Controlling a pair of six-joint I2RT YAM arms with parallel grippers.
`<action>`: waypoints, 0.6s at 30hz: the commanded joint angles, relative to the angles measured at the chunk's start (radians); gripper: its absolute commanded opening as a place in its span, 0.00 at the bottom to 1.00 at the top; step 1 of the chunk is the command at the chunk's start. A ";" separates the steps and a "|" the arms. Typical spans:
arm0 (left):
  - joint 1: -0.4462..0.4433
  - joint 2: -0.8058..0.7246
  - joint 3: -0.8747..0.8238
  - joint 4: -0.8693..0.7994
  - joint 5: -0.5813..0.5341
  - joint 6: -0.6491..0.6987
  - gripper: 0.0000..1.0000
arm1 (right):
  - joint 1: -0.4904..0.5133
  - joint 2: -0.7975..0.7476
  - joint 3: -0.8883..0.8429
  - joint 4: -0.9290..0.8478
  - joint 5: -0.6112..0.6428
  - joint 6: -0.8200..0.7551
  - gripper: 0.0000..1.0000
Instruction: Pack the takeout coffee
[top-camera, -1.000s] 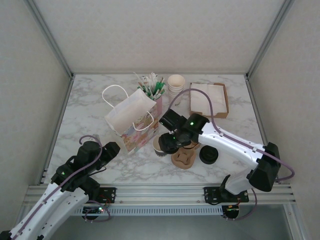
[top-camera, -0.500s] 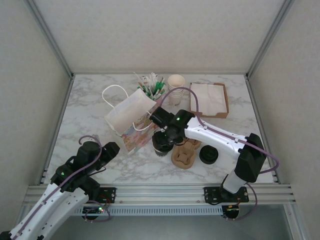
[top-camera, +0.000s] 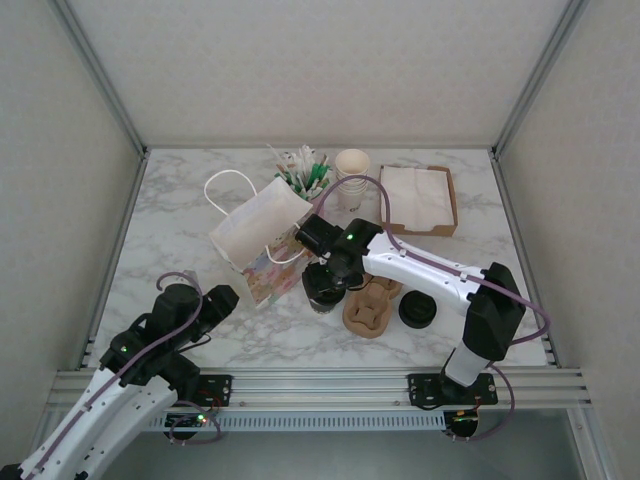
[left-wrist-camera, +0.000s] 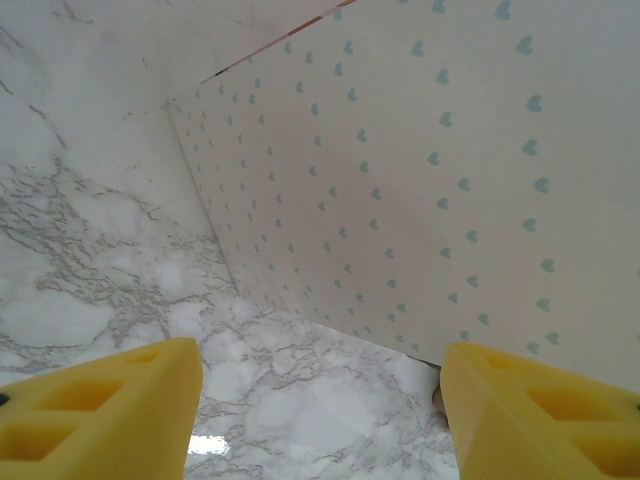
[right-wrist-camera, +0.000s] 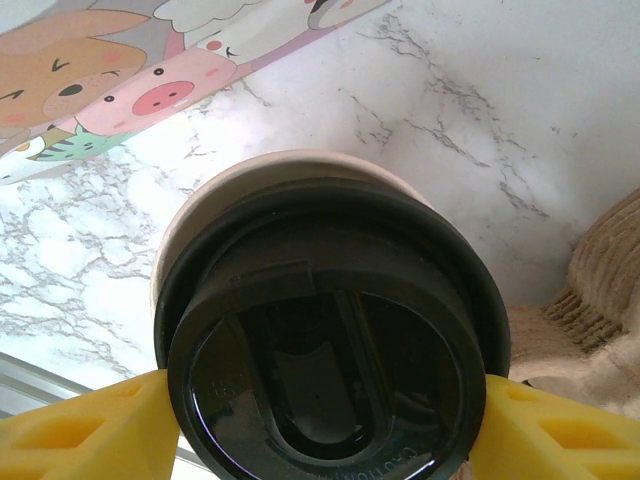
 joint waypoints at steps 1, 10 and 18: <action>-0.011 -0.012 0.019 -0.026 -0.025 0.006 0.65 | 0.005 0.017 0.022 0.005 -0.021 -0.009 0.71; -0.010 -0.017 0.013 -0.025 -0.025 0.004 0.65 | 0.004 0.002 0.025 0.026 -0.033 0.016 0.71; -0.010 -0.019 0.008 -0.025 -0.027 0.003 0.65 | 0.005 0.003 0.038 0.022 -0.034 0.022 0.71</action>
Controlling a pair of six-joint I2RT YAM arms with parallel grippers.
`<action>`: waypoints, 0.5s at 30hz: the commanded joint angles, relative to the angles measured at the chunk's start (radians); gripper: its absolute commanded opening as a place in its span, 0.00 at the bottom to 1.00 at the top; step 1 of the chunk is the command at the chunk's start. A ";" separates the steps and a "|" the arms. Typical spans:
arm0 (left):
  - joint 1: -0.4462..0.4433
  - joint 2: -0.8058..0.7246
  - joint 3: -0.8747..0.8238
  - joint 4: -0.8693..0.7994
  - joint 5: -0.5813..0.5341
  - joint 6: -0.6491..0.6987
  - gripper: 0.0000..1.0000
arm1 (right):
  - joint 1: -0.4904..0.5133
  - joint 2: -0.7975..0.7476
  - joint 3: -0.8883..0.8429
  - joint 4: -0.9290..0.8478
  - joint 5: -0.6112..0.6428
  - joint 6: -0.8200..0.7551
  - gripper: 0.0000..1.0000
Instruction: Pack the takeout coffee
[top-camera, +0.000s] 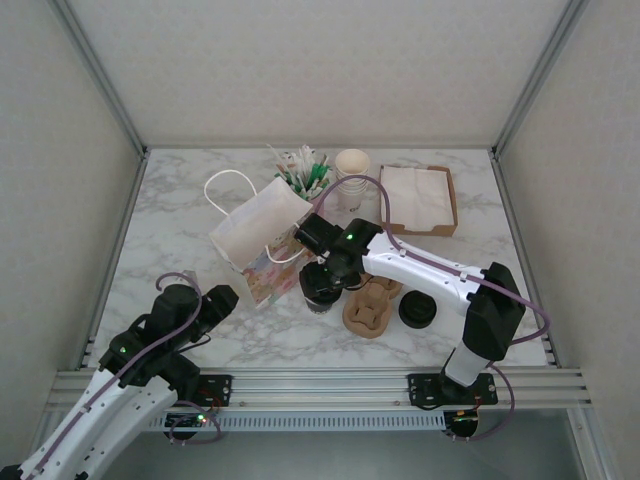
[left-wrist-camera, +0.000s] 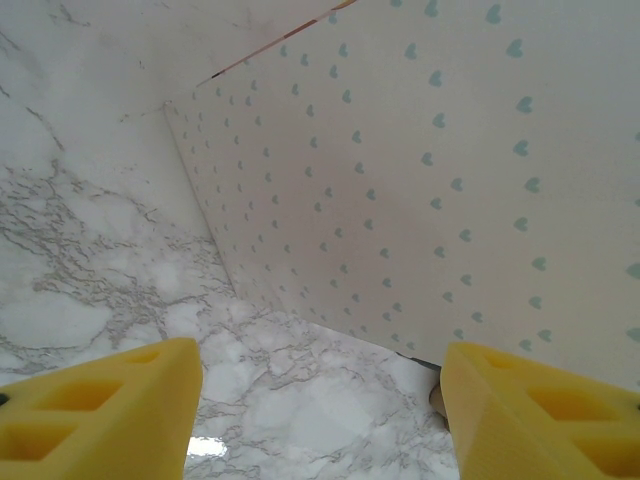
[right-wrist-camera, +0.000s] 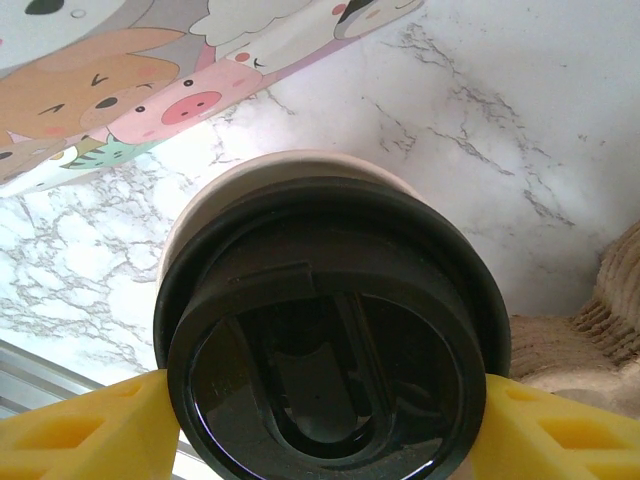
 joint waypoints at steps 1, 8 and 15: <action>-0.010 -0.011 0.008 -0.025 -0.027 0.003 0.65 | 0.006 0.004 0.037 -0.005 -0.009 0.012 0.71; -0.011 -0.012 0.008 -0.026 -0.028 0.004 0.65 | 0.005 0.011 0.052 -0.010 -0.013 0.007 0.71; -0.011 -0.010 0.008 -0.026 -0.030 0.003 0.65 | 0.006 0.038 0.052 -0.016 -0.020 0.002 0.71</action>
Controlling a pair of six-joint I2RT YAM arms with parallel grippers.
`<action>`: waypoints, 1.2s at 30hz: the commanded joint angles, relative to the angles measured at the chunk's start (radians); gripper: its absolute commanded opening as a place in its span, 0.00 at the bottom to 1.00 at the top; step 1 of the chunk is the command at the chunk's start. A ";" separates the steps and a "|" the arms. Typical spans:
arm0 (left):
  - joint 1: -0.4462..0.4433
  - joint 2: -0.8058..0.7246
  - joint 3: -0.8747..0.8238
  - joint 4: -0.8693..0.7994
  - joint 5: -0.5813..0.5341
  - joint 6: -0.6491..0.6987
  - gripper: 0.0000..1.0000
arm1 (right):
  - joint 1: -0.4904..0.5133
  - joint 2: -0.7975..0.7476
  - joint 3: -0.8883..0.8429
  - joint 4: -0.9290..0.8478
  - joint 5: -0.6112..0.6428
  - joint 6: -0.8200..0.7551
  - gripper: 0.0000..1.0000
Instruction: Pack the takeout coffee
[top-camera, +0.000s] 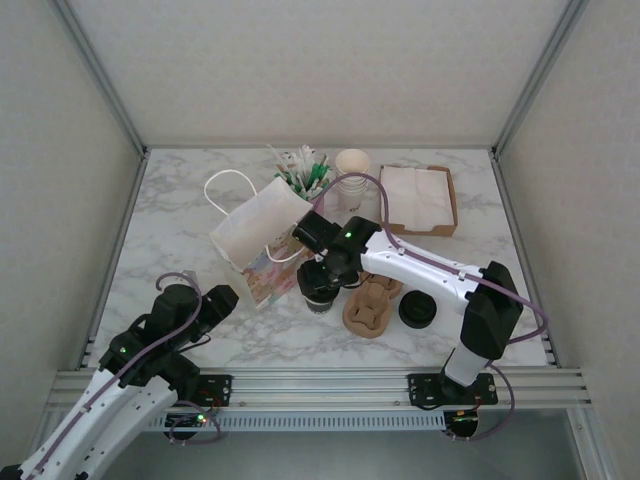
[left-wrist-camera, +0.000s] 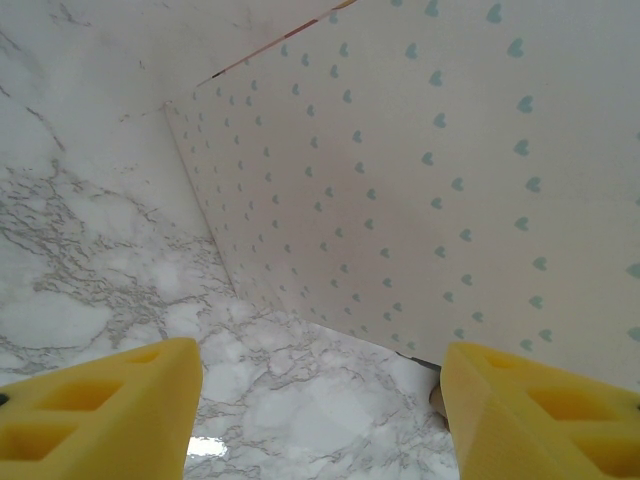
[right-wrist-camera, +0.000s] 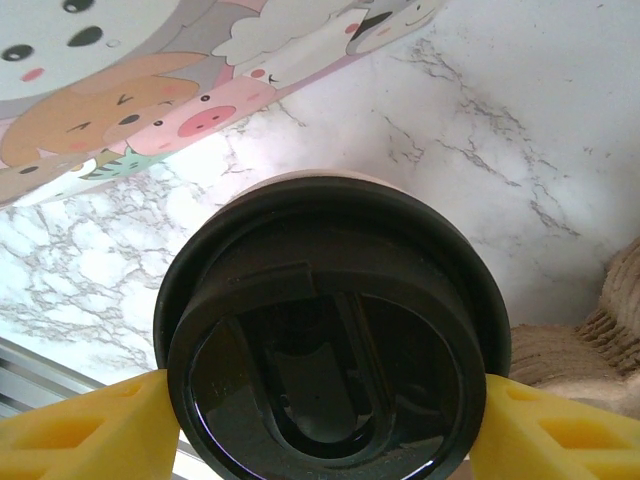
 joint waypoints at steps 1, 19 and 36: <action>-0.011 -0.010 0.008 -0.023 -0.029 0.004 0.65 | 0.005 0.023 0.025 -0.011 -0.021 0.001 0.71; -0.011 -0.008 0.008 -0.021 -0.036 0.004 0.65 | 0.018 0.085 -0.024 -0.089 0.069 -0.001 0.70; -0.011 -0.010 0.000 -0.019 -0.035 0.000 0.65 | 0.031 0.099 -0.131 -0.011 -0.042 0.023 0.68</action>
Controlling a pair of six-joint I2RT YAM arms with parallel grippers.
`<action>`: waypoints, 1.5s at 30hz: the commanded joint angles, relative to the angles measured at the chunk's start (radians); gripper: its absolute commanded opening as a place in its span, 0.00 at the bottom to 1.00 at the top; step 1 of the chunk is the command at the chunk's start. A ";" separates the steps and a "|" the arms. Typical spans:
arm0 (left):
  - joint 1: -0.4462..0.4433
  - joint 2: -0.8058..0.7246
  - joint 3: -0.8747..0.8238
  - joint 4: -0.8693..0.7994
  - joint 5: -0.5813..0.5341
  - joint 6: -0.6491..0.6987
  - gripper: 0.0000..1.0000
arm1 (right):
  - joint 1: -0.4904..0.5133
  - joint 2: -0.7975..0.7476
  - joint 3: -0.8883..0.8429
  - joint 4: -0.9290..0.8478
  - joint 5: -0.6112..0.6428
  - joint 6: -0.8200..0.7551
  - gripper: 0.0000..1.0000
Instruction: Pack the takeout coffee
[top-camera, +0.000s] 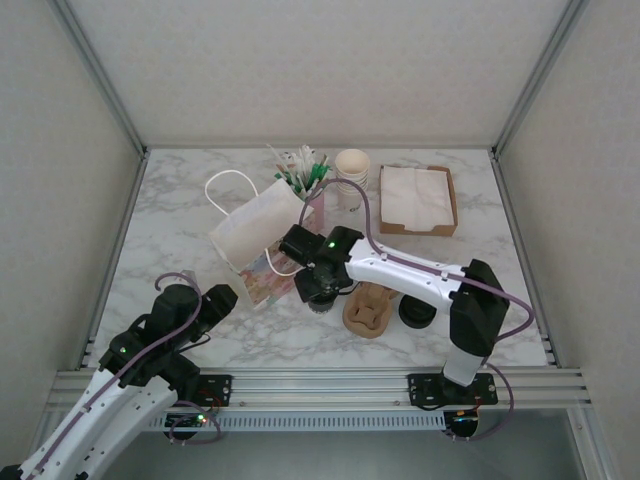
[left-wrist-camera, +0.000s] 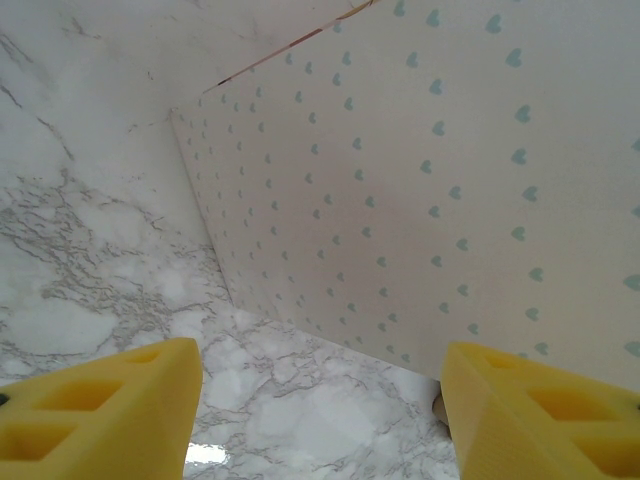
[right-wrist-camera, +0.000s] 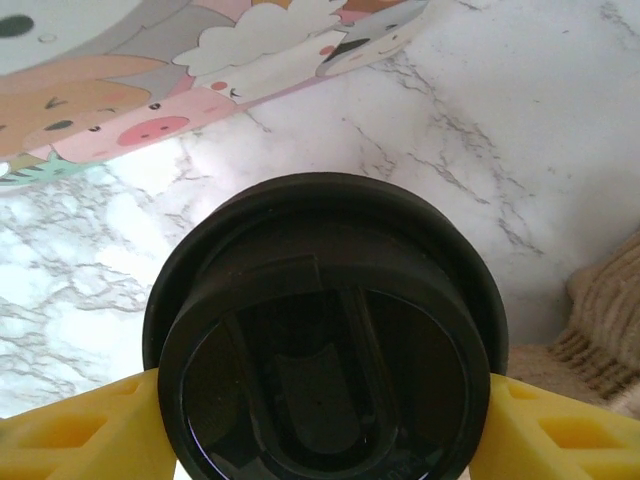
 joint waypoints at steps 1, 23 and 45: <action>-0.011 -0.010 0.003 -0.021 -0.017 0.000 0.65 | -0.036 0.039 -0.117 0.000 -0.199 0.039 0.68; -0.011 -0.029 0.005 -0.039 -0.023 -0.003 0.65 | -0.066 -0.077 -0.005 -0.085 0.088 0.065 0.68; -0.011 -0.024 0.054 -0.073 -0.045 0.012 0.65 | -0.343 0.105 0.175 0.022 0.108 -0.076 0.70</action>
